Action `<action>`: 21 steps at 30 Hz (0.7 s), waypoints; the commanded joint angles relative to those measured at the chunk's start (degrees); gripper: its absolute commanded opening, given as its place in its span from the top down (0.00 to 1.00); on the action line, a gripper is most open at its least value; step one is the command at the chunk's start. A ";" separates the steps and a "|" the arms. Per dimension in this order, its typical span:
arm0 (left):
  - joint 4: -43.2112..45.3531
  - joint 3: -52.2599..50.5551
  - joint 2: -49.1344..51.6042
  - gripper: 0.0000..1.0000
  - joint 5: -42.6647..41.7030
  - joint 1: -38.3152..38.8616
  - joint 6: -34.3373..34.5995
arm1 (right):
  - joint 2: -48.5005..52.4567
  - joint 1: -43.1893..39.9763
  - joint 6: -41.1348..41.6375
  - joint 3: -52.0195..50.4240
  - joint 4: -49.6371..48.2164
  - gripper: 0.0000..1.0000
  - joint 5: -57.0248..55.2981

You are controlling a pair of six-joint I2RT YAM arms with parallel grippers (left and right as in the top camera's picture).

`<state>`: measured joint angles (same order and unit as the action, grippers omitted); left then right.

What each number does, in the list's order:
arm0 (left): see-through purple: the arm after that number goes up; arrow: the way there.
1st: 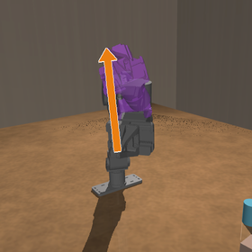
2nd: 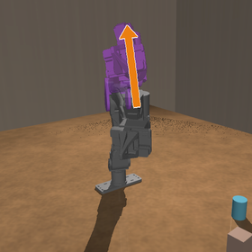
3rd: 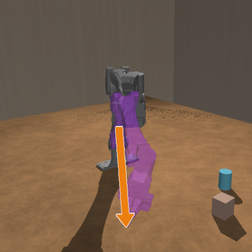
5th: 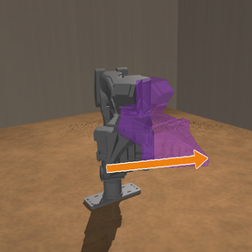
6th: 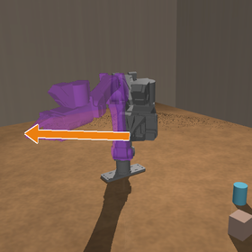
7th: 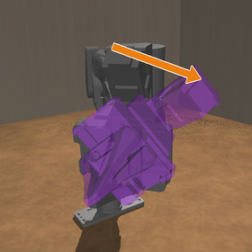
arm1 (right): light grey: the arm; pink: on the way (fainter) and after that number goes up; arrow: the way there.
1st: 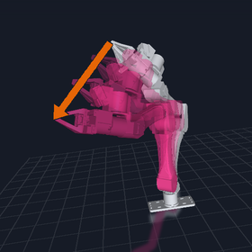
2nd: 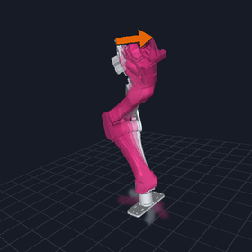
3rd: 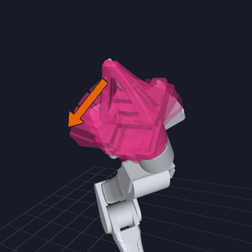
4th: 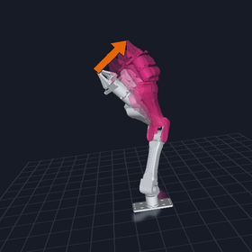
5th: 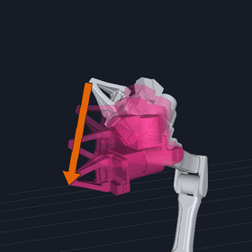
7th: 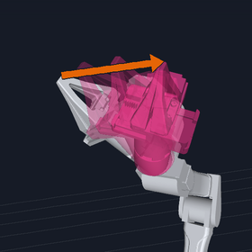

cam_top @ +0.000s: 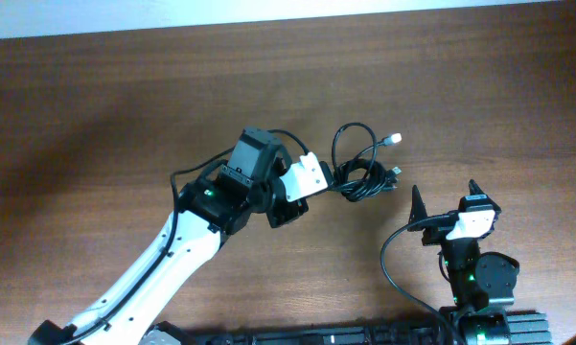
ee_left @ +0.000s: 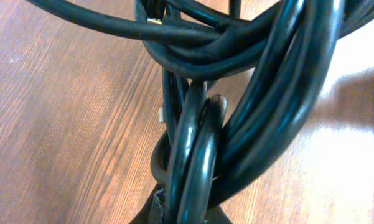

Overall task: Untangle cables
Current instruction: 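Close the left gripper on the cable bundle and lift it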

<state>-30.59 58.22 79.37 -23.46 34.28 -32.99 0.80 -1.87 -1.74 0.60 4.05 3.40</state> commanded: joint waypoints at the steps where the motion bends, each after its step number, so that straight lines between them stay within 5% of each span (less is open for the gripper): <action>1: 2.43 0.24 -1.84 1.00 -6.34 0.24 2.19 | -0.59 0.37 1.60 -0.26 0.07 0.01 1.33; 5: 6.05 0.24 -1.84 1.00 -6.10 0.22 3.19 | -0.59 0.37 7.02 -0.15 -1.03 0.01 12.33; 10: 14.49 0.24 -1.84 1.00 2.78 0.22 14.80 | -0.59 0.35 14.75 4.74 2.45 0.01 16.24; 21: 29.62 0.24 -1.84 1.00 5.97 0.33 23.19 | 5.25 0.35 9.46 30.97 26.32 0.01 17.64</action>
<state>-4.91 58.04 79.35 -18.13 34.33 -14.76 2.96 -1.87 10.70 25.52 27.99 20.32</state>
